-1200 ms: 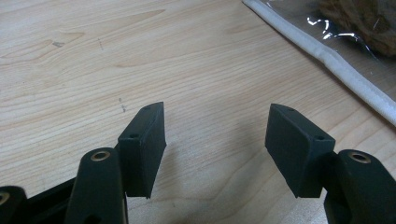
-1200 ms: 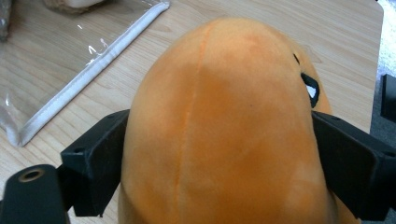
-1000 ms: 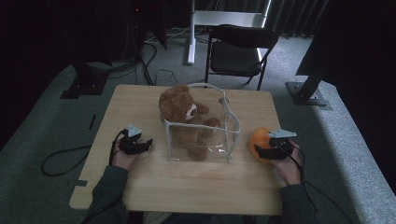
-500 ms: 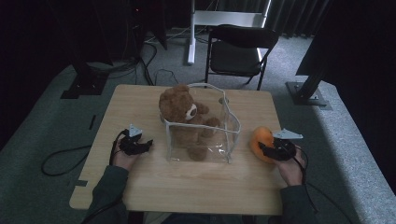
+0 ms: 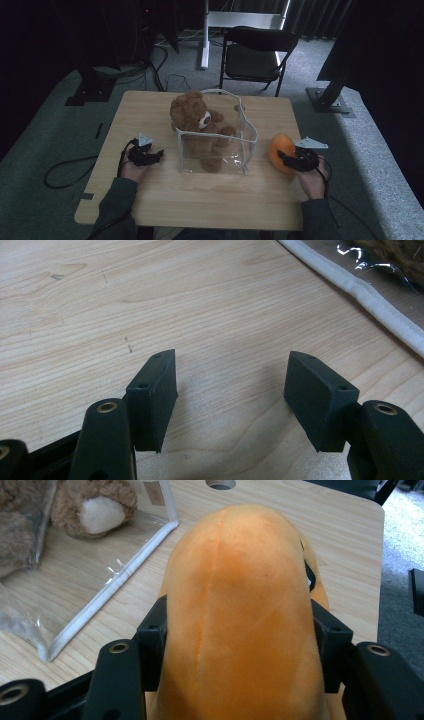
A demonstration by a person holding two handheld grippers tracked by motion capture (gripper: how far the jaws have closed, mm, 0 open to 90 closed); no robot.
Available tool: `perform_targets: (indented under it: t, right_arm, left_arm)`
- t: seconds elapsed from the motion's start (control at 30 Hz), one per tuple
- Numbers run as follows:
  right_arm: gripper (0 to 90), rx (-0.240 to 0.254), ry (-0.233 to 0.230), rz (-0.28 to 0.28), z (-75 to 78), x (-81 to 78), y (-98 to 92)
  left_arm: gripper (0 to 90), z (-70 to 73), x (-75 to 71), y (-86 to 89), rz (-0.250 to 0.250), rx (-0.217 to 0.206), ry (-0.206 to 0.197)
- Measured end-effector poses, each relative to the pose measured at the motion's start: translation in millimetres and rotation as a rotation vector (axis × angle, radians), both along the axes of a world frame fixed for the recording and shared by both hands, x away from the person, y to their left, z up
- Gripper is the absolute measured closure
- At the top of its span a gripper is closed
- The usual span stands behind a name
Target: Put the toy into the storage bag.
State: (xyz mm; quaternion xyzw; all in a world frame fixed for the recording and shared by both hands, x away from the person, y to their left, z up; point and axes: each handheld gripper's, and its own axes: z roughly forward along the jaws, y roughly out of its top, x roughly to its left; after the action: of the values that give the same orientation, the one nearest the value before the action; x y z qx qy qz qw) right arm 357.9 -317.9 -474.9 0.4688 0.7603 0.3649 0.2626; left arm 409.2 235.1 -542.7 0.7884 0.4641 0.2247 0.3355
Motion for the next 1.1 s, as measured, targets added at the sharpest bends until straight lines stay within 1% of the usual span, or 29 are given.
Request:
perform_targets:
  t: [0.37,0.63,0.87,1.1]
  right_arm:
    - [40.9,-0.003,-0.021,0.010,10.6,-1.8,3.8]
    - [40.8,-0.005,-0.046,0.025,20.0,-2.9,7.7]
    - [40.7,-0.009,-0.056,0.031,25.5,-3.2,9.0]
    - [40.6,-0.004,-0.081,0.035,34.2,-4.7,10.8]
  left_arm:
    - [37.5,-0.2,0.8,0.4,0.007,-0.004,0.010]
    - [36.8,-0.3,1.6,1.3,0.010,-0.014,0.019]
    - [36.5,-0.3,1.8,1.6,0.013,-0.016,0.023]
    - [35.1,-0.4,1.9,1.3,0.015,-0.019,0.026]
